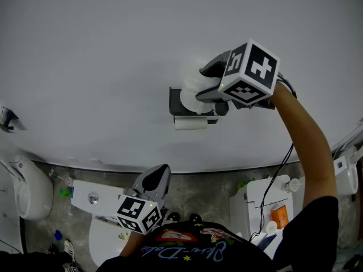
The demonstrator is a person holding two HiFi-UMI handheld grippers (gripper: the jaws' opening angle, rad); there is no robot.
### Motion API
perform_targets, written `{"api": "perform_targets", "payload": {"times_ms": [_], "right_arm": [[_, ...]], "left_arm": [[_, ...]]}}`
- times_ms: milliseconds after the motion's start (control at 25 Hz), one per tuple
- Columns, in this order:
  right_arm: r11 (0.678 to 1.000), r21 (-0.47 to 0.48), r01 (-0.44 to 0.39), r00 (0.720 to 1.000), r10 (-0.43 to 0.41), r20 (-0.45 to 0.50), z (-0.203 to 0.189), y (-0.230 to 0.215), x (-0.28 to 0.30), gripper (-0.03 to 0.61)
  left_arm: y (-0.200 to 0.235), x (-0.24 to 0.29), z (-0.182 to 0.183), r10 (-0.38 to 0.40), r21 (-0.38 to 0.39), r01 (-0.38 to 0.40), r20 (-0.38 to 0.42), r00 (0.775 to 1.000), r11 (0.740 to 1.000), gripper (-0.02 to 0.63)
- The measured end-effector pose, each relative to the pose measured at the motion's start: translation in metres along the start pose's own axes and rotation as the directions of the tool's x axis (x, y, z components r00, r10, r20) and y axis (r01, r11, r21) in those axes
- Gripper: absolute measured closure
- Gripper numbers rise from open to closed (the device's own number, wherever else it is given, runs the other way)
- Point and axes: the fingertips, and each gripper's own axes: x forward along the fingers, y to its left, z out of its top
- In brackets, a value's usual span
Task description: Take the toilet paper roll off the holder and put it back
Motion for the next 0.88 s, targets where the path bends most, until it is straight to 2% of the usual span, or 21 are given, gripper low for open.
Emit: {"api": "perform_targets", "payload": {"times_ms": [160,600,720,880], "right_arm": [[0.999,-0.047,-0.016,1.000,0.016,-0.014,-0.001,0.003,0.003,0.353],[0.990,-0.127,0.058,0.998,-0.056,0.023,-0.001,0.005,-0.007,0.350],[0.991,-0.119,0.067,0.996,-0.060,0.067,0.007,0.004,-0.017,0.350],[0.993,-0.088,0.074,0.983,-0.057,0.175,0.022,0.005,-0.033,0.350]], "left_arm": [[-0.002,0.002,-0.003,-0.010,-0.007,0.010,-0.006,1.000,1.000,0.615],[-0.003,0.000,-0.007,0.000,-0.014,0.000,-0.019,1.000,1.000,0.615],[-0.003,-0.001,-0.006,0.001,-0.015,-0.002,-0.021,1.000,1.000,0.615],[-0.004,-0.001,-0.006,0.000,-0.013,0.000,-0.022,1.000,1.000,0.615]]}}
